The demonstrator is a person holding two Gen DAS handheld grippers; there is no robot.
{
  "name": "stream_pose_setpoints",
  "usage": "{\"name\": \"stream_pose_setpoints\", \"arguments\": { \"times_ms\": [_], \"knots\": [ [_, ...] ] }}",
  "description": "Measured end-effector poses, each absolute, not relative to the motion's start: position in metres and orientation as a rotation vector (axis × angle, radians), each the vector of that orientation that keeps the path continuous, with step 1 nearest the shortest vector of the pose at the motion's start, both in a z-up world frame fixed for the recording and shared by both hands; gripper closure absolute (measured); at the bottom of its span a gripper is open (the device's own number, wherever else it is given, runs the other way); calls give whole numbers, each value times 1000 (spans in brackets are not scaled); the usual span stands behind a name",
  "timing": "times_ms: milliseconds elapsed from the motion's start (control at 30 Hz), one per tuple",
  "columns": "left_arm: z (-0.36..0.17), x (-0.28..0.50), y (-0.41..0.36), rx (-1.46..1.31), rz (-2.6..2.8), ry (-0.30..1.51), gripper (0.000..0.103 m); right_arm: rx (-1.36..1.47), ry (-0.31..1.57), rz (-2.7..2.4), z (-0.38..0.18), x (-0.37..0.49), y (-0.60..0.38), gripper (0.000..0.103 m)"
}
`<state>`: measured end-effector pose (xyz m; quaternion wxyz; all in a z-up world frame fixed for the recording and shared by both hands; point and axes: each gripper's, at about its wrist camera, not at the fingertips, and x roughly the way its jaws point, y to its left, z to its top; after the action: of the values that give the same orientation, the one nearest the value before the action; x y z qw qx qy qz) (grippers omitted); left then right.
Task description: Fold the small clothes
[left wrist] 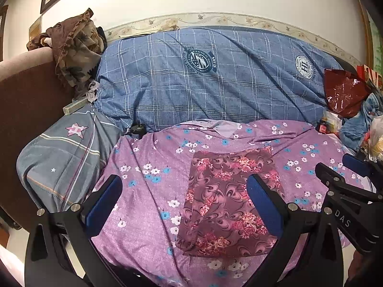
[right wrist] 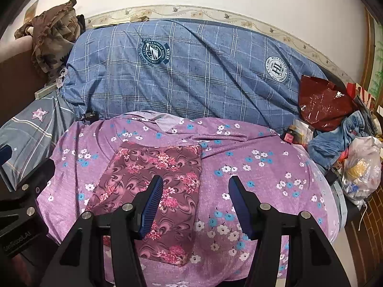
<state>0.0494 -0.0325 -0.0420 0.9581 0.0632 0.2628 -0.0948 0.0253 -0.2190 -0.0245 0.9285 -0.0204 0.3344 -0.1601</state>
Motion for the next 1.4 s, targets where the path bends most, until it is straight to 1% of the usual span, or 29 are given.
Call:
{"name": "stream_pose_setpoints", "arguments": {
  "times_ms": [867, 1400],
  "knots": [
    [-43, 53, -31, 135, -183, 550, 0, -26, 694, -316, -27, 27, -218, 44],
    [-38, 44, -25, 121, -198, 542, 0, -51, 653, -306, -11, 18, -200, 44]
  ]
}}
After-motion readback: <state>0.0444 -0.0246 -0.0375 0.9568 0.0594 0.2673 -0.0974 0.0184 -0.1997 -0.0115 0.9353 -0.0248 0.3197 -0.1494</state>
